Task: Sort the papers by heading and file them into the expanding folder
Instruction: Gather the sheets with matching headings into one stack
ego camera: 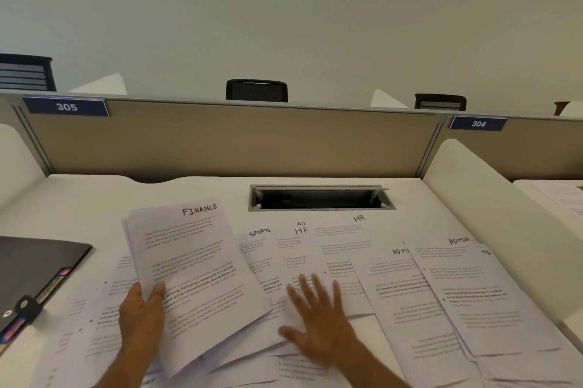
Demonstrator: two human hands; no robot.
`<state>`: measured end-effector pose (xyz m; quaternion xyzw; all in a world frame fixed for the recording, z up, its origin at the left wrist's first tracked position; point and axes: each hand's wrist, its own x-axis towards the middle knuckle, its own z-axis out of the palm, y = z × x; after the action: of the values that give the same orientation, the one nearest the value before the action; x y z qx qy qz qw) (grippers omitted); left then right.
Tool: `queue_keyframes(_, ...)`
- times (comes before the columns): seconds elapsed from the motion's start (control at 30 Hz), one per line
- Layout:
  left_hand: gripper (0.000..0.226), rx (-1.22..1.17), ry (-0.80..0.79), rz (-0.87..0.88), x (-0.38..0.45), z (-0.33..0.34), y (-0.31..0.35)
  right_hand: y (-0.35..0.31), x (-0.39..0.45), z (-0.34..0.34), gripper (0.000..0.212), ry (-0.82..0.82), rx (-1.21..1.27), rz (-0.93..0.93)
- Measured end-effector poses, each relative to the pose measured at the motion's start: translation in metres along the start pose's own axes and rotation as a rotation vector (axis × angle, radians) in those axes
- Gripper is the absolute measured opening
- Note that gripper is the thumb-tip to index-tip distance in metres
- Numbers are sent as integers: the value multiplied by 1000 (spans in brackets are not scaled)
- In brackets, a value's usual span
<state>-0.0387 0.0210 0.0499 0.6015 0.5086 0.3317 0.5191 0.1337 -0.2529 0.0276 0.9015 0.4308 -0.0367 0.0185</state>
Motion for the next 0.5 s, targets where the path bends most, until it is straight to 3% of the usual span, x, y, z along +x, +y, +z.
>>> queue_keyframes(0.1, 31, -7, -9, 4, 0, 0, 3, -15, -2, 6, 86, -12, 24, 17)
queue_keyframes(0.23, 31, -26, -7, -4, -1, -2, 4, 10, -4, 9, 125, -51, 31, 243)
queue_keyframes(0.3, 31, -31, -4, -7, -1, -4, 3, 19, -6, 4, 134, -45, 14, 335)
queue_keyframes(0.4, 32, -29, -1, -13, -1, -7, 0, 21, -8, -1, 120, 57, 32, 368)
queue_keyframes(0.5, 30, -37, -2, -12, -1, -7, 0, 12, -10, 8, 90, 148, -13, 119)
